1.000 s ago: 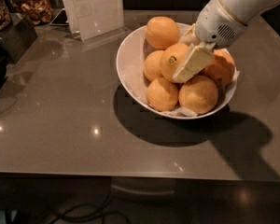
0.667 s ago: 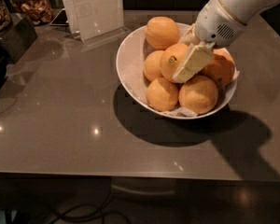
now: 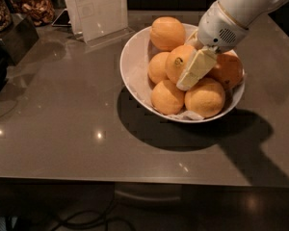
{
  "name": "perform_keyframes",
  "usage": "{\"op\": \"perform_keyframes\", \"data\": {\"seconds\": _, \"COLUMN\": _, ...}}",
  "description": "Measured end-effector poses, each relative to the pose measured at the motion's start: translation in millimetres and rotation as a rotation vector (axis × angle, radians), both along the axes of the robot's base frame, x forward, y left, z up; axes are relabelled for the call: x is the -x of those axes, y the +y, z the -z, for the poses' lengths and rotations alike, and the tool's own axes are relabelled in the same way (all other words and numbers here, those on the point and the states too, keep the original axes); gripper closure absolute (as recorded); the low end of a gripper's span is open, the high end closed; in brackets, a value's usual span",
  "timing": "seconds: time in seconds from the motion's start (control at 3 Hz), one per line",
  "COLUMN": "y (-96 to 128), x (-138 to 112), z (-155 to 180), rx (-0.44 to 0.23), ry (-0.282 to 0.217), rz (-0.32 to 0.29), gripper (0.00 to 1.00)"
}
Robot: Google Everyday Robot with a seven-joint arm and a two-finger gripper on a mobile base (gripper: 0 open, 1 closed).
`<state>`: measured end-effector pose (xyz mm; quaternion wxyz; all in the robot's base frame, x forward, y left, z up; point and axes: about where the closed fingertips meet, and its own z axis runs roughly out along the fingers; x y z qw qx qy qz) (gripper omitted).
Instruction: Pick orange from white bowl
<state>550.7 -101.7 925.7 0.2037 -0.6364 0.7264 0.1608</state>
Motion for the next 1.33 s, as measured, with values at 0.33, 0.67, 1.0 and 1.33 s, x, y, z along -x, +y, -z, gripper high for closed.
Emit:
{"op": "perform_keyframes", "data": {"seconds": 0.33, "y": 0.0, "x": 0.0, "z": 0.0, "rx": 0.0, "ry": 0.0, "rz": 0.0, "gripper": 0.61}}
{"op": "perform_keyframes", "data": {"seconds": 0.67, "y": -5.5, "x": 2.3, "z": -9.5, "rx": -0.028, "ry": -0.042, "rz": 0.01, "gripper": 0.85}}
{"op": "perform_keyframes", "data": {"seconds": 1.0, "y": -12.2, "x": 14.0, "z": -34.9, "rx": -0.075, "ry": -0.117, "rz": 0.001, "gripper": 1.0}}
{"op": "perform_keyframes", "data": {"seconds": 1.33, "y": -26.9, "x": 36.7, "z": -66.1, "rx": -0.172, "ry": -0.185, "rz": -0.026, "gripper": 1.0}}
